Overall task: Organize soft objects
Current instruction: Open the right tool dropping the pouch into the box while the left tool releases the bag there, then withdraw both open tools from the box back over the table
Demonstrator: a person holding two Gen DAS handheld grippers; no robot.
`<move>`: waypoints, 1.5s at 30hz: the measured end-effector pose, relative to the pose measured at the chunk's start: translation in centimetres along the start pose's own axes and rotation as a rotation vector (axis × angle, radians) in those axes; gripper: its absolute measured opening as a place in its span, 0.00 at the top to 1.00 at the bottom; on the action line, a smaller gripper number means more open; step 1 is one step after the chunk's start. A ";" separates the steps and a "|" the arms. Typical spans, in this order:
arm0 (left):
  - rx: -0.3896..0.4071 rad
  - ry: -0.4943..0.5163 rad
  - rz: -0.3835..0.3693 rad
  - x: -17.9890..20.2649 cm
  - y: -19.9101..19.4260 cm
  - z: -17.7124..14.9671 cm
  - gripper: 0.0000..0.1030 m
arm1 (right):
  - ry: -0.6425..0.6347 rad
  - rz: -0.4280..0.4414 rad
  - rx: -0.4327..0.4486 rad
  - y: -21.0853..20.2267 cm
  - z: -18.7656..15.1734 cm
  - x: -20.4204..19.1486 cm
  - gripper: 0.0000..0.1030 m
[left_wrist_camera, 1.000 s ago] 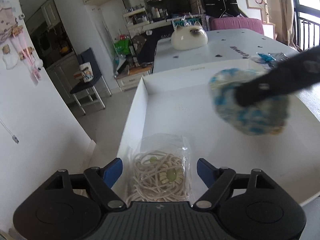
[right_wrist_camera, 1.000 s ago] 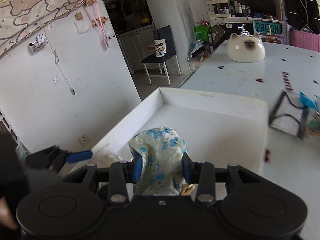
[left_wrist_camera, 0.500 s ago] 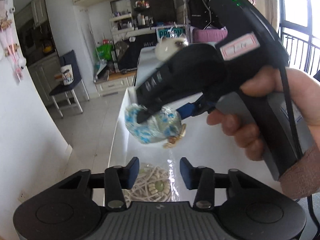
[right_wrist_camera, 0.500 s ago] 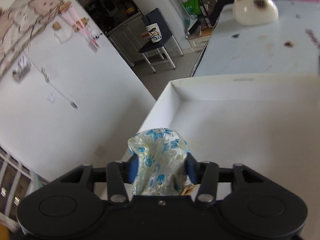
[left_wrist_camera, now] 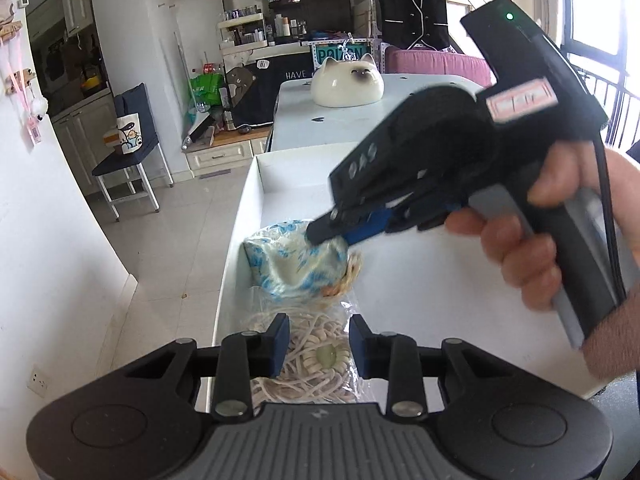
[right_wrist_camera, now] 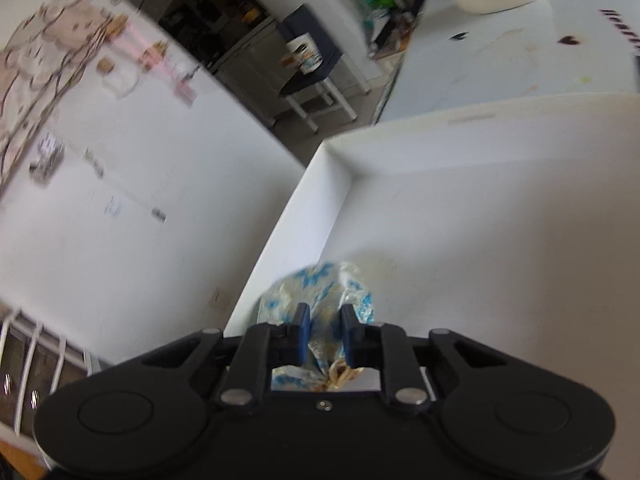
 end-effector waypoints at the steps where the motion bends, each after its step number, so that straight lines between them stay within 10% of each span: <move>1: -0.003 -0.004 -0.001 0.0 0.1 0.0 0.67 | -0.026 -0.009 -0.003 0.1 -0.3 -0.4 0.82; 30: 0.057 -0.089 -0.032 1.1 -2.6 1.4 0.65 | -0.232 -0.152 0.174 -12.4 -3.2 0.0 0.52; 45: 0.092 -0.143 -0.034 2.6 -4.8 0.6 0.29 | -0.379 -0.267 0.273 -18.2 -6.3 0.8 0.24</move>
Point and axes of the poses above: each gripper's, at about its wrist camera, not at the fingertips, and y roughly the way its jaws point, x to its right, z to its top, the point moved 3 cm from there along y, roughly the way its jaws point, and after that the axes turned 1 degree about x, right-handed, at the moved point
